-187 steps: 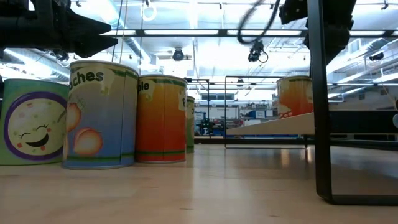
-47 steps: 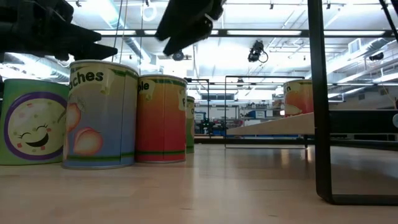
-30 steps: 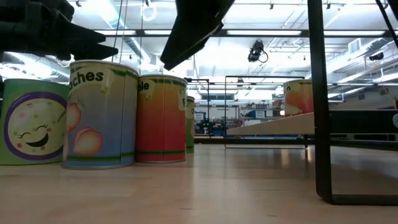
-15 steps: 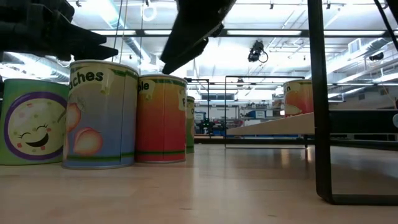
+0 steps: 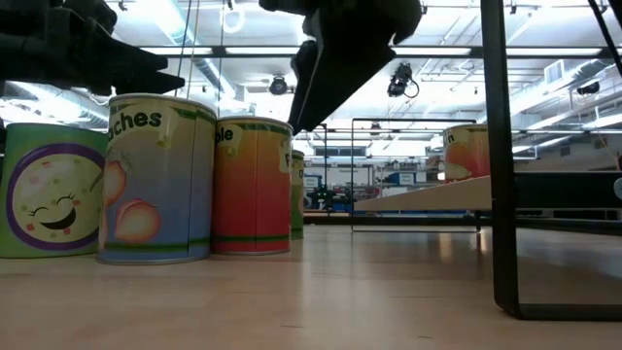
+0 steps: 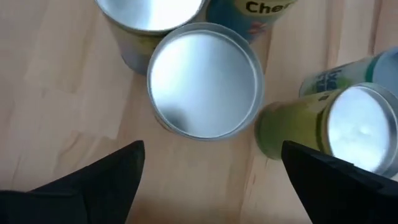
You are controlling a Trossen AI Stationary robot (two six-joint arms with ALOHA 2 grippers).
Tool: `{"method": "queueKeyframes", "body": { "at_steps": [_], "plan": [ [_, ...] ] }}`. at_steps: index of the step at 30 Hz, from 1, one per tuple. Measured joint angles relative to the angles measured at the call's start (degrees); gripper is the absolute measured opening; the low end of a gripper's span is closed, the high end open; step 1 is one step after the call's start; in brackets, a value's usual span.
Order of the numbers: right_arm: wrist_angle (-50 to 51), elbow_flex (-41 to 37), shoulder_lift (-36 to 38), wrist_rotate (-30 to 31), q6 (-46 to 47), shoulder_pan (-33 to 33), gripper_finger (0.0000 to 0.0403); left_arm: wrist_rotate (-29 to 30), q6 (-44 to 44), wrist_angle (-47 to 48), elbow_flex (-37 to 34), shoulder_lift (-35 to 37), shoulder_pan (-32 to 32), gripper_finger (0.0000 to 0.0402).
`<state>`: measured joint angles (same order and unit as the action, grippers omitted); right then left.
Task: Pick and place cans onto a shelf
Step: Put the canned pineapple can on the shelf
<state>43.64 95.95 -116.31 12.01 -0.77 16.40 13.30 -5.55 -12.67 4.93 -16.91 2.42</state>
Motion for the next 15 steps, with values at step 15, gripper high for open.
{"method": "queueKeyframes", "body": {
  "at_steps": [15],
  "plan": [
    [-22.2, -10.4, -0.9, -3.0, -3.3, -1.0, 0.0386, 0.0, 0.3, 0.0, 0.0, 0.0, 0.0, 0.0386]
  ]
}}
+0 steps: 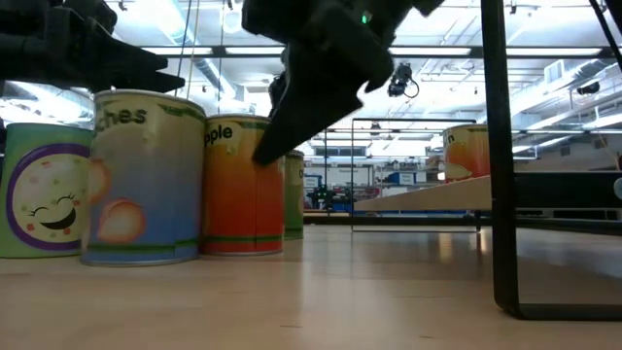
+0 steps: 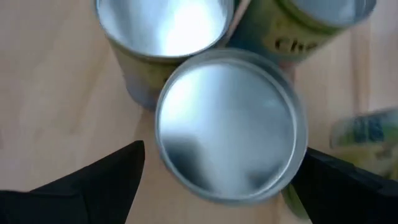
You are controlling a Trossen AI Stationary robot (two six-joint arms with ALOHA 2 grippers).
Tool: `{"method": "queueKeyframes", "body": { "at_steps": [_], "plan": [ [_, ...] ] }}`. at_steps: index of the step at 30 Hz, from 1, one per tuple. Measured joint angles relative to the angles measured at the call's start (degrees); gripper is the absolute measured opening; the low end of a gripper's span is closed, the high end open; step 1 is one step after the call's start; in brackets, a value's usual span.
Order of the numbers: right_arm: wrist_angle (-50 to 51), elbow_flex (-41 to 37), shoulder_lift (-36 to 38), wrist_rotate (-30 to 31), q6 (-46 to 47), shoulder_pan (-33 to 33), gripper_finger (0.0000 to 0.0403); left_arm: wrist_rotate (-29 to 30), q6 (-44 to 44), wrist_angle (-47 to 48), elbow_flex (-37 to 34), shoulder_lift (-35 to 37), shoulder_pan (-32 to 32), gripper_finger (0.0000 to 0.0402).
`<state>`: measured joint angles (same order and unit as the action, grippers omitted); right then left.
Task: Pick and place cans onto a shelf
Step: Put the canned pineapple can on the shelf
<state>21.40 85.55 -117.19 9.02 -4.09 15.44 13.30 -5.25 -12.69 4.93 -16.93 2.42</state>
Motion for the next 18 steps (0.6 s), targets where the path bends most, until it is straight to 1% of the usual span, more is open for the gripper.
{"method": "queueKeyframes", "body": {
  "at_steps": [6, 12, 18],
  "plan": [
    [-4.2, -1.6, 0.0, -0.1, -0.2, -0.9, 0.0376, 0.0, 0.0, 0.0, 0.0, 0.0, 0.0, 0.0386],
    [-6.6, -1.8, 0.0, -0.1, 0.0, -1.2, 0.0346, 0.0, 0.0, 0.0, 0.0, 0.0, 0.0, 0.0386],
    [-5.9, -1.8, 0.3, -0.2, 0.0, -1.3, 0.032, 0.0, 0.0, 0.0, 0.0, 0.0, 0.0, 0.0386]
  ]
}}
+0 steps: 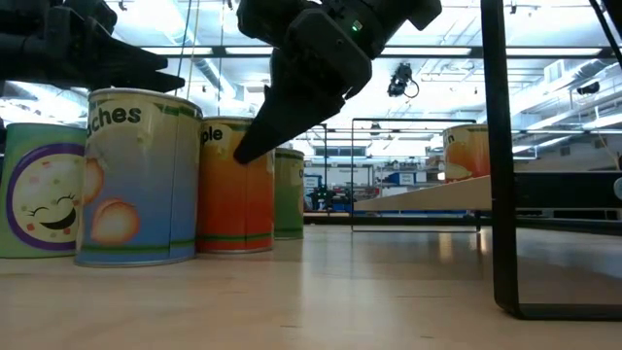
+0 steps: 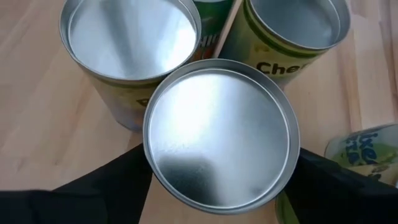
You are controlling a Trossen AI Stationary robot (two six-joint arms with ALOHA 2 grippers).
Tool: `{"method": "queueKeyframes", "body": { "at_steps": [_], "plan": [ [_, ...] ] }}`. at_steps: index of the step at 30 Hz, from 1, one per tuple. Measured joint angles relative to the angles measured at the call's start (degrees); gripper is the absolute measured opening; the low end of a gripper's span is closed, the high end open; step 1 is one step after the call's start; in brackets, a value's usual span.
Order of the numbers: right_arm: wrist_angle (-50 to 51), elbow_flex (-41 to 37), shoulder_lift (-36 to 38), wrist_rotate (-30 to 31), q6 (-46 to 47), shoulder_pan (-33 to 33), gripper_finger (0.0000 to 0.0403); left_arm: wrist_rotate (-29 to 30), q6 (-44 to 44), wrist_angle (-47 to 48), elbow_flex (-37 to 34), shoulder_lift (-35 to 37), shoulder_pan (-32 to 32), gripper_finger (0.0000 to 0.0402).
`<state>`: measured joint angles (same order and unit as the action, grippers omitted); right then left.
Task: Pick and place cans onto a shelf
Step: Put the canned pineapple can on the shelf
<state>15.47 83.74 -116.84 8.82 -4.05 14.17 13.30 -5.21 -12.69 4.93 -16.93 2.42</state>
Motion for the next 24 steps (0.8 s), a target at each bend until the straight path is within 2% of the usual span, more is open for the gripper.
{"method": "queueKeyframes", "body": {
  "at_steps": [19, 24],
  "plan": [
    [13.4, 0.0, 11.6, 3.8, 5.6, 0.0, 0.0322, 0.0, 0.0, 0.1, 0.0, 0.0, 0.0, 0.0386],
    [14.8, 0.1, 11.1, 3.5, 7.7, 0.0, 0.0322, 0.0, 0.0, 0.1, 0.0, 0.0, 0.0, 0.0386]
  ]
}}
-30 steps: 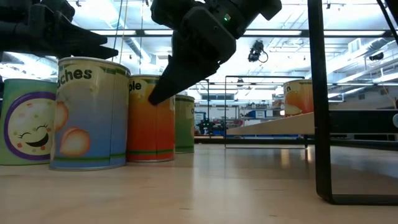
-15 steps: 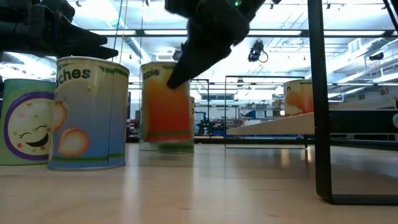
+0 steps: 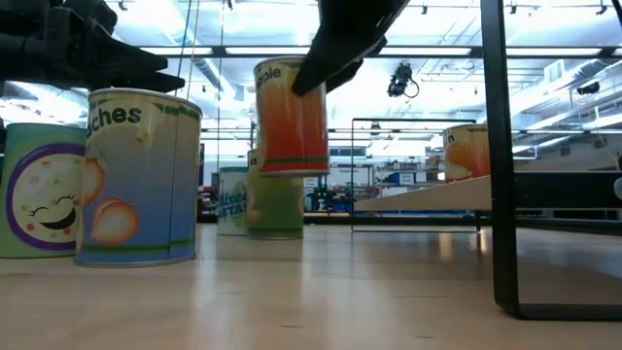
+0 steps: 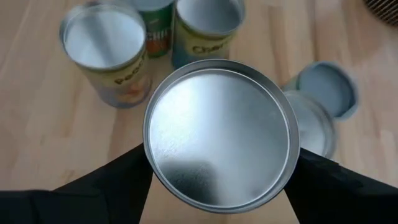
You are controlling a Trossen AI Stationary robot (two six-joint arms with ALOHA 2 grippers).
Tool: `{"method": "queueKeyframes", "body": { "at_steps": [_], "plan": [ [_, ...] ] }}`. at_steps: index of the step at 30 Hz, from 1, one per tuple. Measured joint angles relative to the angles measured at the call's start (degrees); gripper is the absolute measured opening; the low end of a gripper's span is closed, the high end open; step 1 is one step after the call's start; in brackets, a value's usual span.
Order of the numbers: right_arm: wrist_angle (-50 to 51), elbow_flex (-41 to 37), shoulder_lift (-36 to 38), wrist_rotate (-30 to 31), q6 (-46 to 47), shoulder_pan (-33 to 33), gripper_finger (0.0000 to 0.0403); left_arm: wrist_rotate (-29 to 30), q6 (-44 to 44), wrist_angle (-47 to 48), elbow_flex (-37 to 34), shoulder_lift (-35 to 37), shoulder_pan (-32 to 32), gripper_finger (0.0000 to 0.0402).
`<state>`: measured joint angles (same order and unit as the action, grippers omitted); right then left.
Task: Pick and place cans onto a shelf
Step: Put the canned pineapple can on the shelf
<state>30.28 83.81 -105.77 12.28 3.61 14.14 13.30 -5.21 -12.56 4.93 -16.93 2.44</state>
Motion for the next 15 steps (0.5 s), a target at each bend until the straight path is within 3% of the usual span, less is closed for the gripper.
{"method": "queueKeyframes", "body": {
  "at_steps": [8, 15],
  "plan": [
    [-5.9, -4.9, -1.2, -2.5, 4.0, 0.7, 0.0323, 0.0, 0.0, 0.2, 0.0, 0.0, 0.0, 0.0386],
    [-3.5, -5.8, -0.9, -3.0, 5.9, 1.6, 0.0323, 0.0, 0.1, -0.8, 0.0, 0.0, 0.0, 0.0386]
  ]
}}
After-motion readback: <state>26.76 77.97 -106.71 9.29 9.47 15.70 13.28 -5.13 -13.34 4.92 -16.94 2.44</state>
